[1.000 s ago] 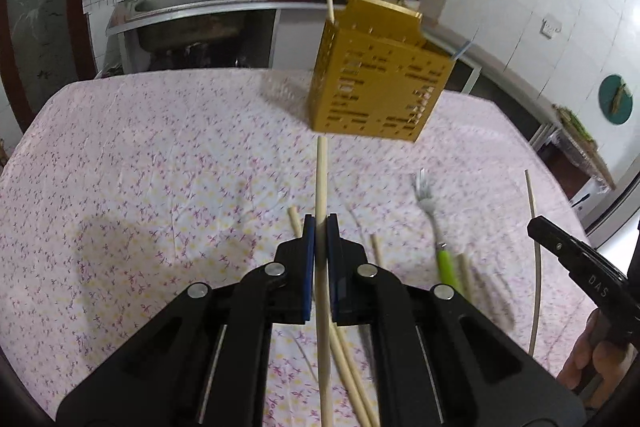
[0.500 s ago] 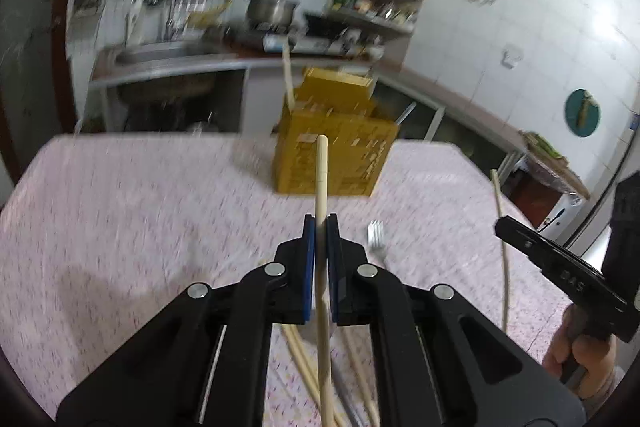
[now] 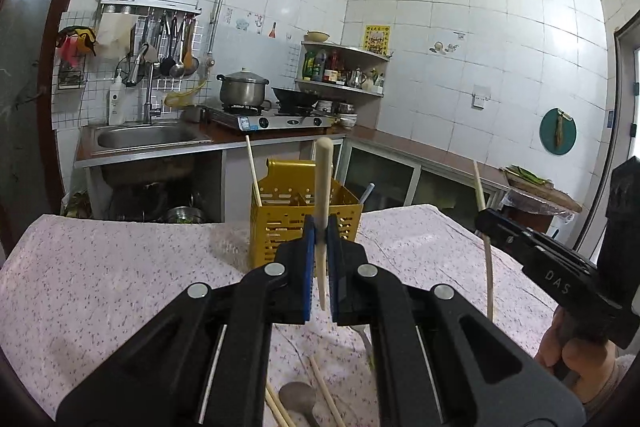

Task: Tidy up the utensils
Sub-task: 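Lift both chopsticks and carry them toward the yellow caddy, then lower both chopsticks into the yellow caddy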

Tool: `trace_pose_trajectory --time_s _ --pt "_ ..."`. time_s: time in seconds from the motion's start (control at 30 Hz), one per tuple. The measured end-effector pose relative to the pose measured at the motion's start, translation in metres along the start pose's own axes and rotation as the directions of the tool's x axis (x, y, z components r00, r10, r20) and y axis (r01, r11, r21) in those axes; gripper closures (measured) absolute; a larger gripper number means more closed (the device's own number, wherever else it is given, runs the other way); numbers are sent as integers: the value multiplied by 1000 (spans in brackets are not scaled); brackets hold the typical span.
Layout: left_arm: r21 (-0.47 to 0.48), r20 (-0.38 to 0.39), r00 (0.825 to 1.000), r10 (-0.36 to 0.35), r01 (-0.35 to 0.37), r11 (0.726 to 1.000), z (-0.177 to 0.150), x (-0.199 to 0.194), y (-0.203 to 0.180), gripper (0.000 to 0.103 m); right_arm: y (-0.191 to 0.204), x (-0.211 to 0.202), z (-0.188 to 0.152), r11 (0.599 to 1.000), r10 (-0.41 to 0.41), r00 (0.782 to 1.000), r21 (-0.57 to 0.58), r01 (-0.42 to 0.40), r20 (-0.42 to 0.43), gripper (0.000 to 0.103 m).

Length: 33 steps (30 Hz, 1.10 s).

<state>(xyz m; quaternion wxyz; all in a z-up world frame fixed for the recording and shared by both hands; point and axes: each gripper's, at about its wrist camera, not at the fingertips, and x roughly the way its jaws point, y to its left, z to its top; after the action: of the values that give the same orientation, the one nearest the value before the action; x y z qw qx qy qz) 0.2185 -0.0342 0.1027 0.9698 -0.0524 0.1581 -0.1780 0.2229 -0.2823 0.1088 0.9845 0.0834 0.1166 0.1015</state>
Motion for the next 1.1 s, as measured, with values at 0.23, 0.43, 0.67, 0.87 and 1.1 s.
trace_pose_trajectory --time_s 0.23,0.43,0.67,0.87,1.1 --pt "10 -21 1000 16 -16 1000 10 9 7 99 -5 9 4 1000 23 999 20 -24 31 97" --pt "38 -111 993 33 -29 999 25 28 6 99 -10 32 4 999 32 999 43 -31 -26 97" --pt "63 -127 991 43 -35 997 62 46 4 99 -11 64 36 1000 18 1000 7 -18 10 97" --pt "89 -91 993 70 -62 994 108 69 10 99 -14 101 72 999 33 994 18 -35 105 97" --pt "109 -51 992 117 -111 988 138 101 22 99 -16 137 106 998 22 957 51 -38 288 97"
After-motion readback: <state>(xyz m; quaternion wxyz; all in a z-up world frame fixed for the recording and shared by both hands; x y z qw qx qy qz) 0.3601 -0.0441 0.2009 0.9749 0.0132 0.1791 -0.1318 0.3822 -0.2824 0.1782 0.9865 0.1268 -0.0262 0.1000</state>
